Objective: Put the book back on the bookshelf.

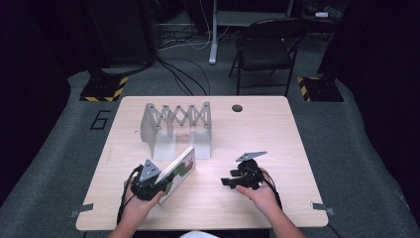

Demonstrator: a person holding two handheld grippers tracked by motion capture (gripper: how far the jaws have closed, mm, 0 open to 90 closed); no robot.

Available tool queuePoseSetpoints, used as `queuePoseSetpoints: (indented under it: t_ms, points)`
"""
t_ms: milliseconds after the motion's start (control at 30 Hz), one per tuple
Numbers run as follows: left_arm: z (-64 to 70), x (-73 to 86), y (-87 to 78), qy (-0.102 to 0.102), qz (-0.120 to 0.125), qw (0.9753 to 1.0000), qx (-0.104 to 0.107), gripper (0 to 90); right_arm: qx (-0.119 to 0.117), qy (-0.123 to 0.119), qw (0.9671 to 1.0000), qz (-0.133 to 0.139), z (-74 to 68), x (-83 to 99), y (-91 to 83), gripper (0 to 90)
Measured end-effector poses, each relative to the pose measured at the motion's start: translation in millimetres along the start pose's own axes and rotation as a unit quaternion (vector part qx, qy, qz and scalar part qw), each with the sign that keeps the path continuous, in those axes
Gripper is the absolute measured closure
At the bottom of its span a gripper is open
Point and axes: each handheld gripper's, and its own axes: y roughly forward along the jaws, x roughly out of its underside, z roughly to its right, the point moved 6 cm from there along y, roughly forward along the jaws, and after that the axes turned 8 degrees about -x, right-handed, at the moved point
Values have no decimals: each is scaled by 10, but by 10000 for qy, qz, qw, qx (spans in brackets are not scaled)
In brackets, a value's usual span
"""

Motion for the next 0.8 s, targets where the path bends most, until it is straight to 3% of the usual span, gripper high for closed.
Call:
queuePoseSetpoints:
  t_ms: [133,367,800]
  points:
    - [8,2,7,52,7,10000,-11,758,-11,14,10000,0,3,0,-3,425]
    - [12,26,12,129,-186,9997,17,752,-2,37,10000,1,6,4,-12,425]
    - [-8,42,7,34,-62,10000,-32,751,27,62,10000,-9,25,10,-13,425]
